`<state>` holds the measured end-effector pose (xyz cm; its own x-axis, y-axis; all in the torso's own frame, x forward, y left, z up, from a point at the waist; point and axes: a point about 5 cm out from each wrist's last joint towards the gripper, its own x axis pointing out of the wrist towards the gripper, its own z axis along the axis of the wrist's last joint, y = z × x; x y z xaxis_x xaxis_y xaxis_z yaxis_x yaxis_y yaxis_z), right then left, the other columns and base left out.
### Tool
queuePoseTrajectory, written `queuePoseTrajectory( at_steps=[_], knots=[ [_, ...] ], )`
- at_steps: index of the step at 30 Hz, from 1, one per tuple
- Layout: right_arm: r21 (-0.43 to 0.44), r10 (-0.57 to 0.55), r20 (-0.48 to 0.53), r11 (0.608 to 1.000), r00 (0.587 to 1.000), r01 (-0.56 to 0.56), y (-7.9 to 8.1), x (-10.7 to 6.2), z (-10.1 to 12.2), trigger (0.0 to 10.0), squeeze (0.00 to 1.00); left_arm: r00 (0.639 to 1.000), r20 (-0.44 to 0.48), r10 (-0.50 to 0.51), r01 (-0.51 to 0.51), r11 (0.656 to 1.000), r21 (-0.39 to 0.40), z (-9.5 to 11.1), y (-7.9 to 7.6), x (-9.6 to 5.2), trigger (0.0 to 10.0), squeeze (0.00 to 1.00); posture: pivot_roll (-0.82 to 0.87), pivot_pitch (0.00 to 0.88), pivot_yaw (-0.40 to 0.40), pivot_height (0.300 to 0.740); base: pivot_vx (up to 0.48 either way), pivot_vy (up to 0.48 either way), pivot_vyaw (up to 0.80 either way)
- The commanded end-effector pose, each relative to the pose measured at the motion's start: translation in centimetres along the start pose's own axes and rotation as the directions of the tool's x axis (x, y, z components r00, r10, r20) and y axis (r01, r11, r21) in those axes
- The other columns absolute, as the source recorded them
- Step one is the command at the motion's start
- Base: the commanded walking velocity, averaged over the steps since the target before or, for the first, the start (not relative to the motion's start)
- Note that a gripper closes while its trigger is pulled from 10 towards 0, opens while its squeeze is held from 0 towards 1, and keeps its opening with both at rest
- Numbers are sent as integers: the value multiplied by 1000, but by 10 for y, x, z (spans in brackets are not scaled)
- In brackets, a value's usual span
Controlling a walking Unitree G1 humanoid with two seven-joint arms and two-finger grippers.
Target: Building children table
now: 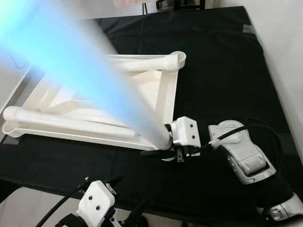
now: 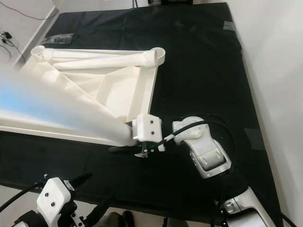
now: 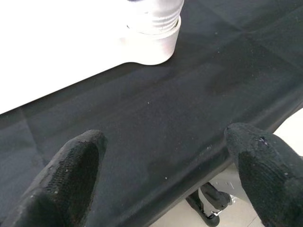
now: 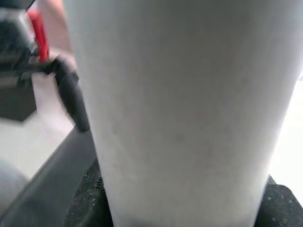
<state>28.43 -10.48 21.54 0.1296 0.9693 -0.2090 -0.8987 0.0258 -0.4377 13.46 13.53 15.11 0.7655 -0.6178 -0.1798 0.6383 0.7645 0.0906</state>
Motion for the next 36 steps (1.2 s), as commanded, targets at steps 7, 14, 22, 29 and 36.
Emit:
queuePoseTrajectory(
  at_steps=[7, 14, 22, 29, 36],
  knots=[
    [290, -86, 152, 956, 985, 38, -5, -5, -15, 10000, 0, 999, -42, 1, -2, 1000, -15, -7, -1, 0, 10000, 0, 21, 265, 86, 740, 0, 0, 0],
    [325, -91, 88, 944, 992, 58, -3, 0, -31, 10000, 0, 999, -40, 4, -4, 1000, -16, -6, -2, 0, 10000, 0, 22, 266, 84, 740, 0, 0, 0],
    [248, -3, -11, 969, 1000, 6, 12, 7, -43, 10000, 0, 999, -41, 3, -4, 1000, -16, -6, -2, -1, 10000, 0, 25, 270, 90, 740, 0, 0, 0],
    [178, 154, -149, 976, 977, -127, 19, 1, -48, 10000, 0, 999, -48, -6, 5, 1000, -18, -7, -3, -2, 10000, 0, 22, 259, 91, 740, 0, 0, 0],
    [196, 239, -139, 958, 961, -210, 17, -4, -44, 10000, 0, 999, -49, -8, 7, 1000, -21, -8, -4, -2, 10000, 0, 20, 253, 91, 740, 0, 0, 0]
  ],
)
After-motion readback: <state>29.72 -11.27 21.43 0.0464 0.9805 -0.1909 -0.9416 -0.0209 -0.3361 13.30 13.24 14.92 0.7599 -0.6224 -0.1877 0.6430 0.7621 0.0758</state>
